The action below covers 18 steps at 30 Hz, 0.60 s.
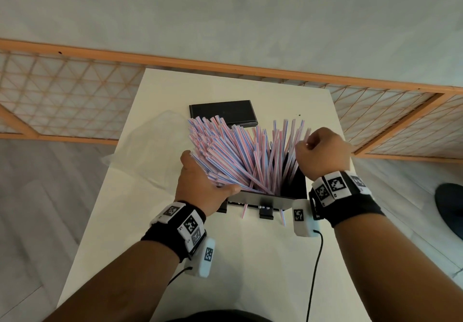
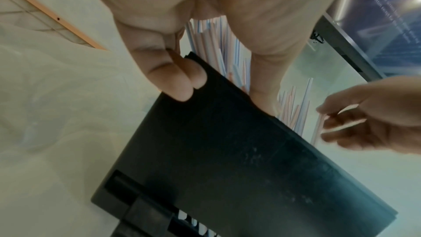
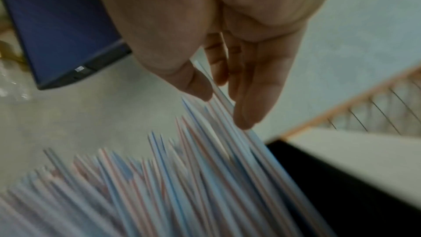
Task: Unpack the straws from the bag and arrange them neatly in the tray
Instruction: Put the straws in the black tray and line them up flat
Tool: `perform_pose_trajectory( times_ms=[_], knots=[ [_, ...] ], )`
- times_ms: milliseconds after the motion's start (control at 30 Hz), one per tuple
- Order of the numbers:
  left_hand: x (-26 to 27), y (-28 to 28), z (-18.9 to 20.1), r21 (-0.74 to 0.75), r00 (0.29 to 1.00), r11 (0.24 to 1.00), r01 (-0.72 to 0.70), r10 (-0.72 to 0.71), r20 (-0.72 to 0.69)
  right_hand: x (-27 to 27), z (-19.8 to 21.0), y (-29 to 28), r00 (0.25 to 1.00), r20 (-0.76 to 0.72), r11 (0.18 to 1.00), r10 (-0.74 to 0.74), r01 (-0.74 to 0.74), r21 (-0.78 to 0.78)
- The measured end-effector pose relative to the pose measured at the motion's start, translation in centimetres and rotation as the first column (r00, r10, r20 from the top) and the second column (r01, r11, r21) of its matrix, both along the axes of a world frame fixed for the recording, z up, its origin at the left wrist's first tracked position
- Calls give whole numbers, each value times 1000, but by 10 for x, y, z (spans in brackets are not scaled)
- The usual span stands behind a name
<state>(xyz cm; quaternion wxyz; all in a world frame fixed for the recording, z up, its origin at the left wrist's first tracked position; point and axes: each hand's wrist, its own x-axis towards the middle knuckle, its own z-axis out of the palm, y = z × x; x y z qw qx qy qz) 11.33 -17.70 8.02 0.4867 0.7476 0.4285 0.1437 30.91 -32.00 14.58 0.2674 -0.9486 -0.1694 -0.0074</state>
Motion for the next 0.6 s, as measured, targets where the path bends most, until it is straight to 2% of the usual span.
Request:
perform_pose_trajectory(
  times_ms=[167, 367, 467, 600],
  knots=[
    [-1, -1, 4, -6, 1000, 1000, -10, 9, -16, -1, -33, 7, 970, -231, 990, -74, 44, -135],
    [-2, -1, 1, -5, 1000, 1000, -17, 17, -17, -19, -30, 20, 956, -283, 958, -79, -6, -286],
    [-1, -2, 1, 8, 1000, 1000, -10, 11, -16, -33, -30, 27, 948, -312, 977, -67, -1, -212],
    [-1, -1, 1, 22, 1000, 1000, -1, 1, -16, -44, -40, 41, 944, -325, 984, 51, -104, -148]
  ],
)
